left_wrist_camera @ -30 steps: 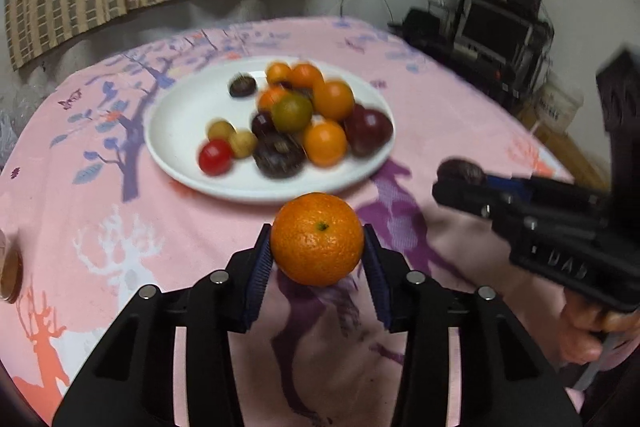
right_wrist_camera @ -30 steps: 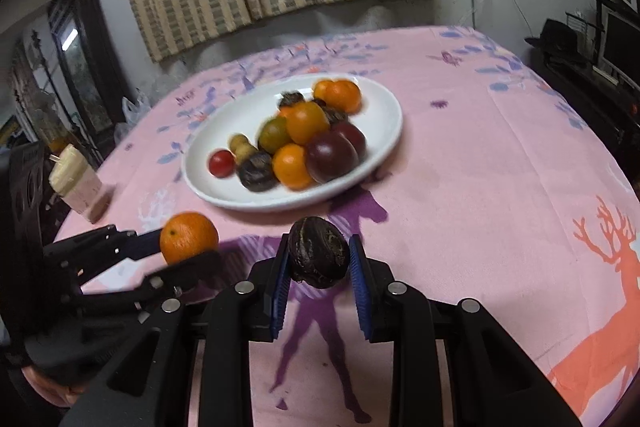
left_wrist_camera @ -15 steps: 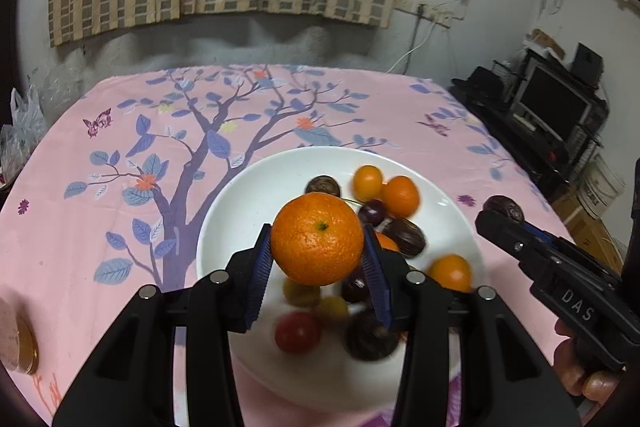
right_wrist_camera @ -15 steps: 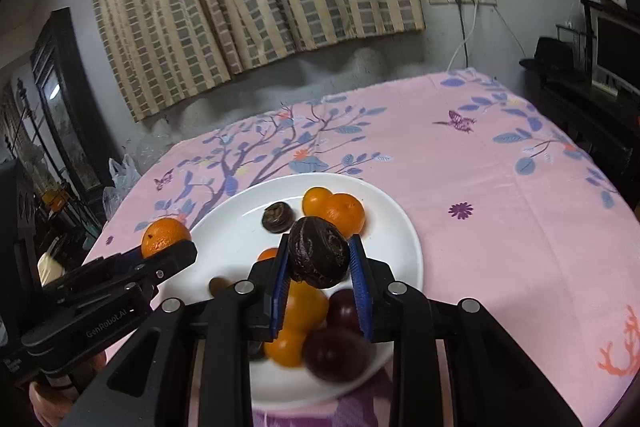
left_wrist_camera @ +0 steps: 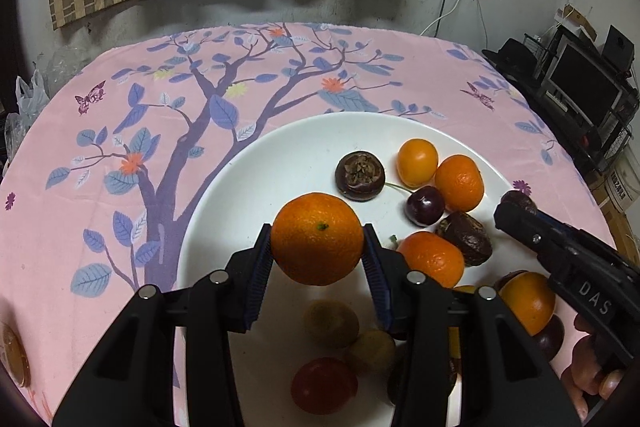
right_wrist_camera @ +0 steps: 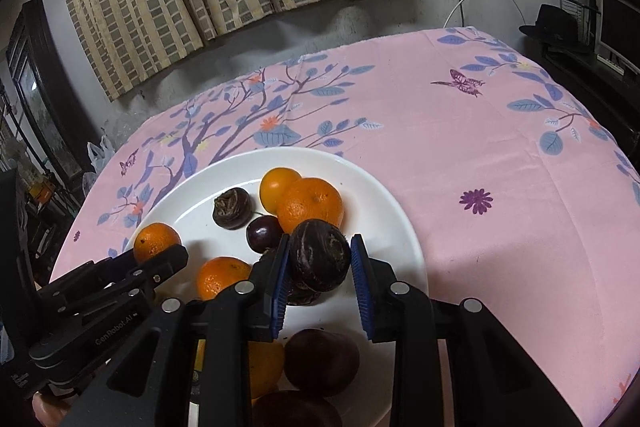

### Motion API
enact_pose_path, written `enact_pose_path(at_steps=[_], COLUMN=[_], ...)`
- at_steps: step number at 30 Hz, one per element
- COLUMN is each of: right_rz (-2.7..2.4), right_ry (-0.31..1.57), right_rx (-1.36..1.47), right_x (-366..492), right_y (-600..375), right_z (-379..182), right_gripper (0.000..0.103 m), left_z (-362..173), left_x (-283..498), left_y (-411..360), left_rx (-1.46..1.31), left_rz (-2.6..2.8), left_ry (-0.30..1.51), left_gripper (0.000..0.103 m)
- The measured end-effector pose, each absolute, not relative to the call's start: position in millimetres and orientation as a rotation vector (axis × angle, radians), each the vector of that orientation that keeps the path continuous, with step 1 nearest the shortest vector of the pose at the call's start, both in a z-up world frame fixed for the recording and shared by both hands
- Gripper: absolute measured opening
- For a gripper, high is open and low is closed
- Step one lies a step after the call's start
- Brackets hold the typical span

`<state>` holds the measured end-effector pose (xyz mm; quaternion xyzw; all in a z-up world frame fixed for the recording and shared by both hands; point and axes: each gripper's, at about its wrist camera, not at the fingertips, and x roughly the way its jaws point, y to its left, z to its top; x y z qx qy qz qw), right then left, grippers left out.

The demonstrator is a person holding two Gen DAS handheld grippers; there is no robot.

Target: Organize fruits

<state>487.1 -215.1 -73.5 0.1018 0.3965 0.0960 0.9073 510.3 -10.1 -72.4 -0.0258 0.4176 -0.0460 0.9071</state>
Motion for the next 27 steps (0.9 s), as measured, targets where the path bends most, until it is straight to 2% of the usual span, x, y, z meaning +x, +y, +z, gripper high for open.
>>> enact_pose_path(at_steps=[1,3,4,6,8,10,12,14,22,27], right_rz=[0.201,0.206,0.210,0.223,0.231,0.229,0.230,0.238,0.209,0.189], right_ry=[0.822,0.828,0.828,0.813,0.771,0.735,0.712,0.699,0.689,0.681], right_rx=[0.207,0.205,0.208,0.207,0.184,0.154,0.131,0.114,-0.070,-0.139], right_x=[486.6,484.0,479.8,470.3,453.5,436.9,415.2,394.0,289.5,255.2], right_y=[-213.9,-213.0,-212.8,-212.9,-211.2,-209.8,-207.9,-206.9,-199.1,-193.5], right_z=[-74.5,-72.9,-69.0,-58.6,-42.2,-29.8,-17.9,-13.2,-40.8,-53.6], right_gripper=[0.030,0.037,0.040,0.053,0.065,0.075,0.091,0.099,0.099,0.099], left_z=[-70.7,-62.8,-55.3,-40.2,-24.4,-12.3,-4.4,1.2,-27.4,-43.2], left_x=[508.5,501.4,494.3,477.9,456.9,433.8,409.3,387.1,296.1,267.5], left_y=[-10.2,-11.2,-11.0,-9.8,-6.6,-2.6,2.6,6.0,27.2,32.1], left_rx=[-0.050,-0.032,-0.019,-0.006,0.007,0.015,0.020,0.031,0.016,0.004], left_rz=[-0.087,-0.065,-0.049,-0.037,-0.024,-0.025,-0.024,-0.032,-0.044,-0.040], left_ry=[0.859,0.839,0.818,0.771,0.728,0.703,0.691,0.687,0.707,0.716], left_gripper=[0.045,0.063,0.069,0.089,0.095,0.096,0.098,0.098,0.098,0.098])
